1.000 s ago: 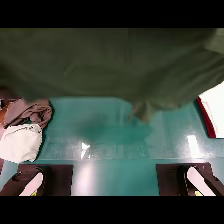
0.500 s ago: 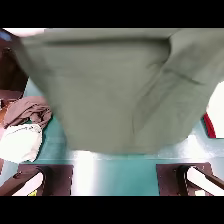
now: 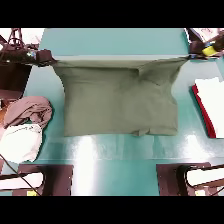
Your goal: Fold the shirts.
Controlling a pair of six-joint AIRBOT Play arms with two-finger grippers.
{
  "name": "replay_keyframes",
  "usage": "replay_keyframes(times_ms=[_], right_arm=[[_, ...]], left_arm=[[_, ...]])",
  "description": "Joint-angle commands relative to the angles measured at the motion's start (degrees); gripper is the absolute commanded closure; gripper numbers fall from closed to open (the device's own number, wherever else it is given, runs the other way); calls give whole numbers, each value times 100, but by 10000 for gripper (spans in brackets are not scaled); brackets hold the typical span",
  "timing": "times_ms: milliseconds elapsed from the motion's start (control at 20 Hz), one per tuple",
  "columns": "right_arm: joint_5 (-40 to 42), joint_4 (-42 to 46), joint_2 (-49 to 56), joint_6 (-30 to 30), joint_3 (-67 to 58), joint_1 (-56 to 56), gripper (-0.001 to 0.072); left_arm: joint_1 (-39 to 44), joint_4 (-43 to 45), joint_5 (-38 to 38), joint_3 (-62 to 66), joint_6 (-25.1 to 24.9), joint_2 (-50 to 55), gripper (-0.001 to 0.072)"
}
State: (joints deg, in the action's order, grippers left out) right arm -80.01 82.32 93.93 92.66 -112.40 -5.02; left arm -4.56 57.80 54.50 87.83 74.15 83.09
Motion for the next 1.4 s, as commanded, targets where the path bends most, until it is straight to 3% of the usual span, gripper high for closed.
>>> replay_keyframes(times_ms=[0,150,350,500,750,1300,1350], right_arm=[[1217,284,658,404,2,177,701],[1961,291,813,417,2,179,701],[2358,326,841,282,2,179,701],[1746,363,841,-46,4,179,701],[356,494,841,-81,284,177,701],[240,470,839,-72,1526,551,696],[212,463,837,-72,1499,551,691]], left_arm=[[0,-428,-1445,-15,-533,505,686],[0,-442,-2033,-13,-734,697,686],[0,-415,-2004,-11,-734,894,686],[-2,-376,-1502,-9,-739,905,685],[0,380,142,-87,-859,925,685],[0,592,876,-765,-804,970,684],[0,592,1014,-765,-761,970,651]])
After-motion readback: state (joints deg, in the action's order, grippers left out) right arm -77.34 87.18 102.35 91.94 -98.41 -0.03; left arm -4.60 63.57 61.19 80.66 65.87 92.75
